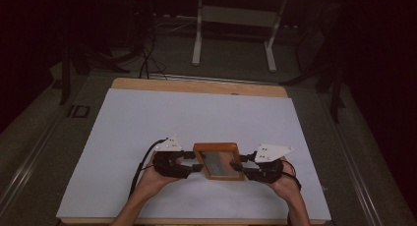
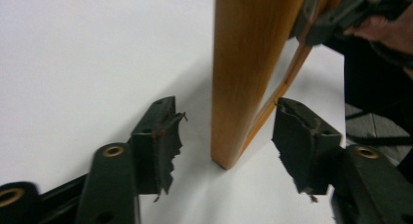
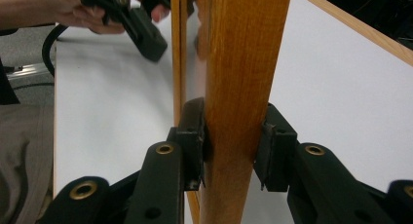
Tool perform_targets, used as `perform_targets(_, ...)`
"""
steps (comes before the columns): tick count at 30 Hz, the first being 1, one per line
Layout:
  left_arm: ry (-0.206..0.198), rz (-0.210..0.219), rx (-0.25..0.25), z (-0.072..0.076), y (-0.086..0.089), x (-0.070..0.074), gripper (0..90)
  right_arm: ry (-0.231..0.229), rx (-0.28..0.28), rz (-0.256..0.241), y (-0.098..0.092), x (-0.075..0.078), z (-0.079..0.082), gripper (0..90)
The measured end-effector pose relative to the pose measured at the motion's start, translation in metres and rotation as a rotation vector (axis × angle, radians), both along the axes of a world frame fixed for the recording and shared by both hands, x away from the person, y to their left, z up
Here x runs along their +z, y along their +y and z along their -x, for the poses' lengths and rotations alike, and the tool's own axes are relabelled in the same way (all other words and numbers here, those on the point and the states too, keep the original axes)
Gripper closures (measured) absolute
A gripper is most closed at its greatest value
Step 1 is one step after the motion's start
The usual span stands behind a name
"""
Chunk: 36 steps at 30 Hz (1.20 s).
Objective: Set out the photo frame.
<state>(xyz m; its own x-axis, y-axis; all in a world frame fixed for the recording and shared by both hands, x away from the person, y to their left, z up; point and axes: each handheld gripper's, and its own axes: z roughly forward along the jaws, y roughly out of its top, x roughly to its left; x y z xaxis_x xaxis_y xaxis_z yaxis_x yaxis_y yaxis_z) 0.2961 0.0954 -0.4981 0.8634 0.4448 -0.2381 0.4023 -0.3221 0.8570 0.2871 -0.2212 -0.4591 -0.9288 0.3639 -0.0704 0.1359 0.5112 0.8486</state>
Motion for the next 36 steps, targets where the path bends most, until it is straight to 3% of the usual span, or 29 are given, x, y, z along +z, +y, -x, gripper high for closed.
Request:
perform_targets(5, -0.003, -0.025, -0.021, 0.001, -0.011, -0.007, 48.4, 0.002, 0.002, -0.002, -0.001, 0.0, 0.0, 67.6)
perform_targets(17, -0.019, -0.031, -0.041, -0.001, -0.025, -0.014, 52.1, 0.009, 0.008, 0.011, -0.004, -0.001, -0.001, 67.6)
perform_targets(25, -0.039, -0.039, -0.048, 0.001, -0.029, -0.014, 51.7, 0.008, 0.018, 0.022, -0.005, -0.001, 0.0, 67.7)
perform_targets(36, -0.082, -0.08, -0.048, 0.005, -0.031, -0.011, 62.6, 0.016, 0.025, 0.033, -0.007, -0.002, -0.001, 66.7)
